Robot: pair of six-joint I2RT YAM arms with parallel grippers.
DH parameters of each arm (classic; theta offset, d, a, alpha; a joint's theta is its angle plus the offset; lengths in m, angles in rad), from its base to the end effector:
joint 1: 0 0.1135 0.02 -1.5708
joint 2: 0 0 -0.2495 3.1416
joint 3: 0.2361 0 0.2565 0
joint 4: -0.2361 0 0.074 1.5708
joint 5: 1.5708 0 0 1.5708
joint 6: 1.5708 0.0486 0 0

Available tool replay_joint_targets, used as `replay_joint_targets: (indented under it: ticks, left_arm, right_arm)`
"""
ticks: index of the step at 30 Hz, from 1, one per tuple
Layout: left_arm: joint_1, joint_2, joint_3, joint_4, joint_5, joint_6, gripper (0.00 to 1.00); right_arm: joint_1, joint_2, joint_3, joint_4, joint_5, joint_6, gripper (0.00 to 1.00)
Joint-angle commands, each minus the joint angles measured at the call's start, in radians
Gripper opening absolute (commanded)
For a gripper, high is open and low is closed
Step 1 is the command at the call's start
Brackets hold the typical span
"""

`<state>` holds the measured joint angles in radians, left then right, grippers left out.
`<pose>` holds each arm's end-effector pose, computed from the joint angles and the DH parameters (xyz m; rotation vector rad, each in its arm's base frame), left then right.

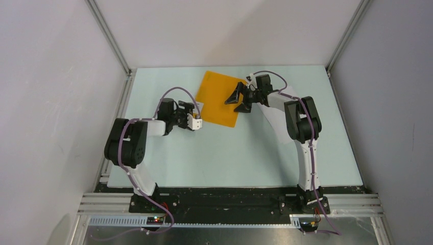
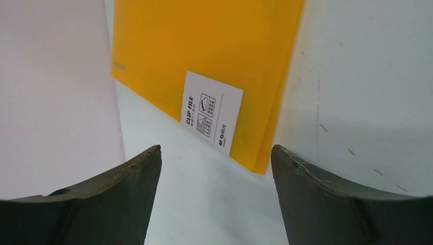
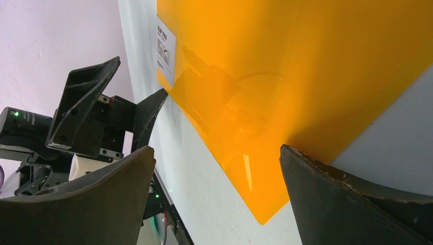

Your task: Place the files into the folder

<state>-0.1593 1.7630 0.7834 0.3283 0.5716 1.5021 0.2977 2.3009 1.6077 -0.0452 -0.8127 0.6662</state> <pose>0.3393 -0.0811 0.1151 1.7467 1.1837 0.1628 0.4638 0.1792 0.1139 -0.0090 2.4413 1.4058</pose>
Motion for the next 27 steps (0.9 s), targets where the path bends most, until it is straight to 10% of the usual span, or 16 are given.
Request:
replay_joint_targets:
  ticks: [1, 8, 27]
  left_arm:
    - [-0.006, 0.024, 0.06, 0.009, 0.008, 0.006, 0.83]
    - [-0.026, 0.045, 0.074, 0.035, -0.004, 0.011, 0.82]
    - [-0.133, 0.34, 0.077, 0.724, -0.137, 0.065, 0.76]
  right_arm:
    - [-0.001, 0.057, -0.006, -0.049, 0.041, -0.013, 0.98]
    - [0.001, 0.064, -0.006, -0.04, 0.037, -0.008, 0.98]
    - [-0.001, 0.069, -0.003, -0.042, 0.026, -0.003, 0.98]
